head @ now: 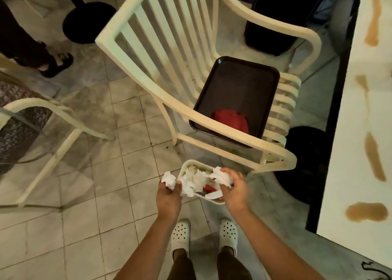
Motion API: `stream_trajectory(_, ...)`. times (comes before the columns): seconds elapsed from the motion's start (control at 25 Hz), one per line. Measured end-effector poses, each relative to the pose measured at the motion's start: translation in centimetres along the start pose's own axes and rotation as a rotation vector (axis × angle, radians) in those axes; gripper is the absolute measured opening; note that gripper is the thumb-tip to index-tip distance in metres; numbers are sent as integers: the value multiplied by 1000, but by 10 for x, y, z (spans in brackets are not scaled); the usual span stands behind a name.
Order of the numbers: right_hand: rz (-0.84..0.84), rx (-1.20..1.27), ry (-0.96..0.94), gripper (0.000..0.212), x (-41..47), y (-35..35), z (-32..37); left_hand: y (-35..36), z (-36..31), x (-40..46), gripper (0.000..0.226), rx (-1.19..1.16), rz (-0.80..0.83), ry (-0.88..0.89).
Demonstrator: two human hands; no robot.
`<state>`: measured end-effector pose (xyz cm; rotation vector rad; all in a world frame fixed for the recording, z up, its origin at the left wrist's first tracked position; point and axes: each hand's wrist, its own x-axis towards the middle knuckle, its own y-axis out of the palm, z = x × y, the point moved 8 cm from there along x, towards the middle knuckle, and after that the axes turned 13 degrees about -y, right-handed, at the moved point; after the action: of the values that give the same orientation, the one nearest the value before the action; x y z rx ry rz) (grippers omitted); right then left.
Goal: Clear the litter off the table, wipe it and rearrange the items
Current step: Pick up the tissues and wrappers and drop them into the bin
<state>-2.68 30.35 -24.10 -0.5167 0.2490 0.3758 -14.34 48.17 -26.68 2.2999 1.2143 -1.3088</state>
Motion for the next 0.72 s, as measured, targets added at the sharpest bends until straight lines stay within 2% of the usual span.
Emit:
stream_trajectory(0.12,-127,58,153,40,16,21,-61,-3,18,44,36,115,-90,4)
stream_trajectory(0.28,-214,-18,209,39,30,42,-121,13,50,92,32,87,11,-60)
stream_trajectory(0.44,-236,-39,243,30,45,66,-164,29,76,134,32,87,59,-47)
stream_trajectory(0.56,-229,-141,229,32,56,83,-186,38,97,167,35,148,51,-40)
stream_trajectory(0.72,-146,-297,174,37,75,104,-205,57,96,192,35,359,17,138)
